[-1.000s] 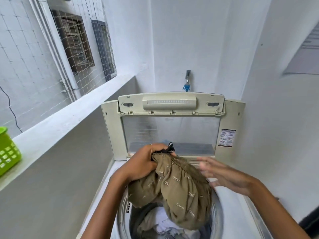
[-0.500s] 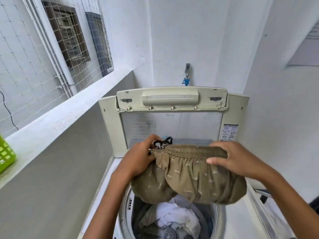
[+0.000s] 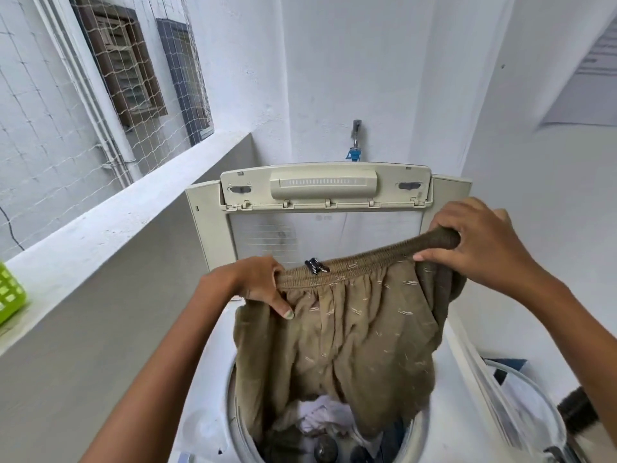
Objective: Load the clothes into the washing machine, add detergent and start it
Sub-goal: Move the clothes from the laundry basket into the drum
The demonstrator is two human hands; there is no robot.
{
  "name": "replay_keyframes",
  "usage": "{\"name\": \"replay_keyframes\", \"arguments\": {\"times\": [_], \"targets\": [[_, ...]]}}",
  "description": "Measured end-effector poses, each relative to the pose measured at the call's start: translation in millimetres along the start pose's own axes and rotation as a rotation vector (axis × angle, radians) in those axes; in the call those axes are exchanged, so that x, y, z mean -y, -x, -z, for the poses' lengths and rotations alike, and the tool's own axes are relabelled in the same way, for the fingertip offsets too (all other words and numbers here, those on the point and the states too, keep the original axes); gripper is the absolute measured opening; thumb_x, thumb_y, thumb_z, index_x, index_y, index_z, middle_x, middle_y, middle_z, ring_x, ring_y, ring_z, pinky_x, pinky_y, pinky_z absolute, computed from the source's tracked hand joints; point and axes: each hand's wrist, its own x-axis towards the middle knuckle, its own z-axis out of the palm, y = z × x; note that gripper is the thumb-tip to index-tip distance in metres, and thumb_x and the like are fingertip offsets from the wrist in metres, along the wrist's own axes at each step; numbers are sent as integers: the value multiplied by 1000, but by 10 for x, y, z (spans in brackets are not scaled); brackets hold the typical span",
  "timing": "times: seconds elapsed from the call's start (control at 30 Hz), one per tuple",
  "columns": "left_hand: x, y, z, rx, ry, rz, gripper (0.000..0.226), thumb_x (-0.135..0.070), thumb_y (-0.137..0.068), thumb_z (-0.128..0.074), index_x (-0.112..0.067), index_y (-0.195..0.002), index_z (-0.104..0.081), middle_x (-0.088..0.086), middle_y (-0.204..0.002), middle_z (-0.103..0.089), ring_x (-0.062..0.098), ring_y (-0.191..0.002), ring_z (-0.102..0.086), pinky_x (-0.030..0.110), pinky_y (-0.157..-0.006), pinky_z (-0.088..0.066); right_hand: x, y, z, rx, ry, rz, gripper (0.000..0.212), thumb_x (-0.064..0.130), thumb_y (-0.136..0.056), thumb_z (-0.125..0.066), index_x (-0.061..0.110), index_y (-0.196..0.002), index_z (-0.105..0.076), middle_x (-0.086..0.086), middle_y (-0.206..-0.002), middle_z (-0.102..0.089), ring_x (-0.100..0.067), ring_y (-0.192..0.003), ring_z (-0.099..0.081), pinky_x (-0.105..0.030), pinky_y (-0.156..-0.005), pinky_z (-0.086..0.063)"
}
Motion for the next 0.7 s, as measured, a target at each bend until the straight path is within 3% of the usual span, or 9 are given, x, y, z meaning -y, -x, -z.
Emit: {"name": "replay_keyframes", "arguments": {"times": [0.07, 0.13, 0.27, 0.37, 0.5, 0.63, 0.7], "targets": [[59, 6, 6, 41, -39, 63, 49, -53, -51, -87, -23, -84, -67, -5, -89, -72, 18, -87, -67, 32, -85, -51, -30, 7, 6, 8, -90, -18, 28, 39, -63, -81, 24, -77, -63, 9, -104, -55, -15, -104, -47, -41, -85, -39], [125, 19, -3, 47, -5, 87, 60, -59, -44, -86, -20, -86, -69, -4, -87, -73, 17, -86, -67, 33, -83, -50, -58, 34, 6, 59, -174, -51, 25, 36, -67, -79, 24, -80, -63, 10, -111, -53, -18, -103, -53, -42, -83, -48], [219, 112, -4, 79, 105, 73, 49, -53, -49, -88, -21, -82, -72, -11, -77, -71, 10, -74, -65, 25, -72, -52, -51, 93, -14, 143, -284, -124, 19, 33, -78, -72, 23, -78, -56, -2, -74, -61, -25, -69, -59, -44, -67, -52], [240, 233, 23, 59, 255, 33, 37, -37, -60, -88, -14, -82, -70, -10, -65, -68, 6, -60, -62, 18, -56, -47, 3, 130, -8, 168, -434, -205, 16, 24, -83, -69, 14, -85, -56, -10, -77, -62, -24, -68, -65, -44, -56, -59], [142, 440, 105, -160, 498, -79, 30, -22, -72, -80, -9, -95, -65, -7, -55, -67, 1, -49, -58, 10, -48, -43, 142, 174, -40, 82, -661, -302, 16, 14, -83, -69, 13, -93, -55, -3, -78, -65, -14, -57, -66, -40, -48, -58], [-72, 602, 112, -278, 783, -231, 42, -32, -71, -75, -15, -107, -64, 9, -85, -75, 13, -70, -67, 23, -62, -53, 411, 204, -87, 3, -954, -364, 14, 10, -87, -64, 18, -95, -55, -6, -81, -64, -15, -57, -65, -32, -42, -55], [-230, 650, 60, -277, 872, -279, 42, -30, -74, -72, -19, -114, -63, 9, -92, -74, 12, -71, -65, 23, -62, -55, 565, 225, -116, -11, -1065, -373, 14, 8, -89, -61, 20, -92, -55, -4, -81, -63, -13, -56, -65, -32, -43, -56]]}}
